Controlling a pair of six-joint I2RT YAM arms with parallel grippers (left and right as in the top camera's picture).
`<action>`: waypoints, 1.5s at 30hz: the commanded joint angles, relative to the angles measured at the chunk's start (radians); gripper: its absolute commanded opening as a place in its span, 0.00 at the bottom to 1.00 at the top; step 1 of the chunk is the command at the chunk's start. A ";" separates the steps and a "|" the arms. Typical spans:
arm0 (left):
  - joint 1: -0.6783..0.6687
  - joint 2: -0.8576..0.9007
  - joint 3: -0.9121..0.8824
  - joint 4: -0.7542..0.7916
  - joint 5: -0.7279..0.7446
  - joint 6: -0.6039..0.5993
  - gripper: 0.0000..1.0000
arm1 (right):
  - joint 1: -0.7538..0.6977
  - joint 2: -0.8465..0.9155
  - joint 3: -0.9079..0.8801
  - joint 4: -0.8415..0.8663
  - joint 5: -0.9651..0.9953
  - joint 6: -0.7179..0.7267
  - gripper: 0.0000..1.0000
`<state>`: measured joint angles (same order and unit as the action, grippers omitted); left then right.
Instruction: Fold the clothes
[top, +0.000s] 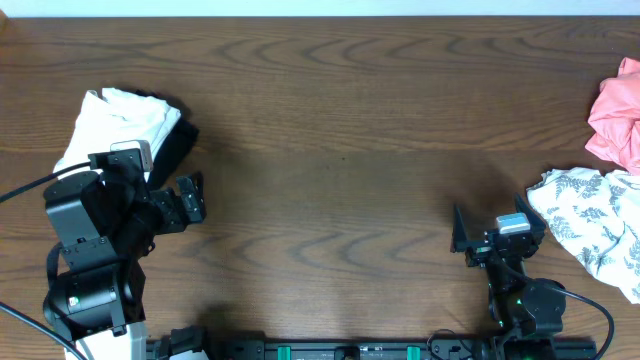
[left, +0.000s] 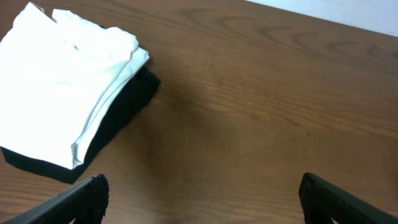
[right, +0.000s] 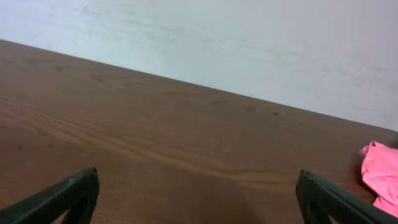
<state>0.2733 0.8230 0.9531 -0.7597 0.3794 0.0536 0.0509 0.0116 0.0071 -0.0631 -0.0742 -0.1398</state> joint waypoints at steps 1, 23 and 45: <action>-0.002 -0.001 -0.004 -0.002 0.009 0.009 0.98 | 0.008 -0.006 -0.002 -0.005 0.007 -0.011 0.99; -0.201 -0.383 -0.108 -0.021 -0.037 0.034 0.98 | 0.008 -0.006 -0.002 -0.005 0.007 -0.011 0.99; -0.201 -0.821 -0.827 0.763 -0.108 0.071 0.98 | 0.008 -0.006 -0.002 -0.005 0.007 -0.011 0.99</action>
<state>0.0765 0.0113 0.1730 -0.0715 0.3069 0.0944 0.0509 0.0116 0.0071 -0.0635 -0.0734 -0.1398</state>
